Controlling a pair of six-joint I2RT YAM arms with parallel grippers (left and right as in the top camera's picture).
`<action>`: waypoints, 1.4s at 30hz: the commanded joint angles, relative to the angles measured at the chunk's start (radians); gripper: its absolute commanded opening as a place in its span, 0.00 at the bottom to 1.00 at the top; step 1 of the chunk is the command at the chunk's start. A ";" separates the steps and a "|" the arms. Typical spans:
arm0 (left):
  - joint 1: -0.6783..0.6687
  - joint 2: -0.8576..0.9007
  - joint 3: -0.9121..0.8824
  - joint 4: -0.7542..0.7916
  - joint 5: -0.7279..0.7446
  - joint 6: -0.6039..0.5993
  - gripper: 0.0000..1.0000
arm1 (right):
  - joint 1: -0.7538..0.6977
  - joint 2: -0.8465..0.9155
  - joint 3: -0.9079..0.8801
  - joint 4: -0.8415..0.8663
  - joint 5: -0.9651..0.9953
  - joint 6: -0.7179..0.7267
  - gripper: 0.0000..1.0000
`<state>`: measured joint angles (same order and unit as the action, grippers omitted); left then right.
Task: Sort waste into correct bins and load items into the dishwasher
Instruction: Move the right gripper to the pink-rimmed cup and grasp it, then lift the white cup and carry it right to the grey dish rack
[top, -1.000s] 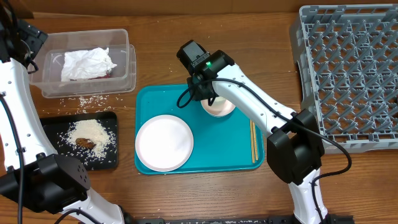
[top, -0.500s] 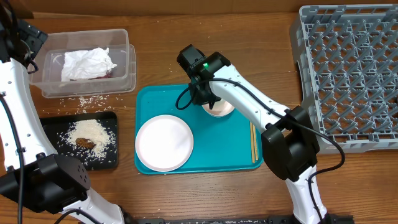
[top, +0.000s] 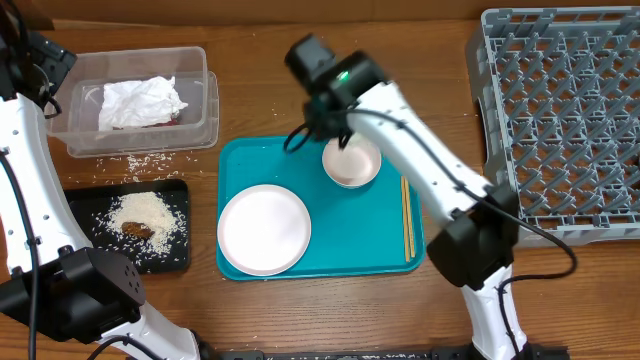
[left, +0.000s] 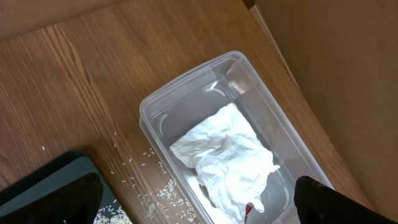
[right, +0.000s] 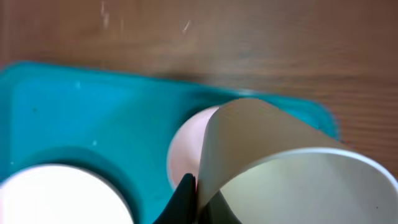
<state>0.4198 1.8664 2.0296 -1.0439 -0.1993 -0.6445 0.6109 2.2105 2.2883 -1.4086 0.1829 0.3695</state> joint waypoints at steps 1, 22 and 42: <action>0.005 0.006 0.004 0.001 -0.013 0.016 1.00 | -0.159 -0.109 0.162 -0.040 0.073 -0.006 0.04; 0.005 0.006 0.004 0.001 -0.013 0.016 1.00 | -1.324 -0.123 -0.164 0.063 -1.102 -0.386 0.04; 0.005 0.006 0.004 0.001 -0.013 0.016 1.00 | -1.495 -0.122 -0.636 0.483 -1.207 -0.312 0.04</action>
<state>0.4198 1.8664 2.0296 -1.0439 -0.1993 -0.6445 -0.8883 2.1033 1.6608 -0.9180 -1.1210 0.0078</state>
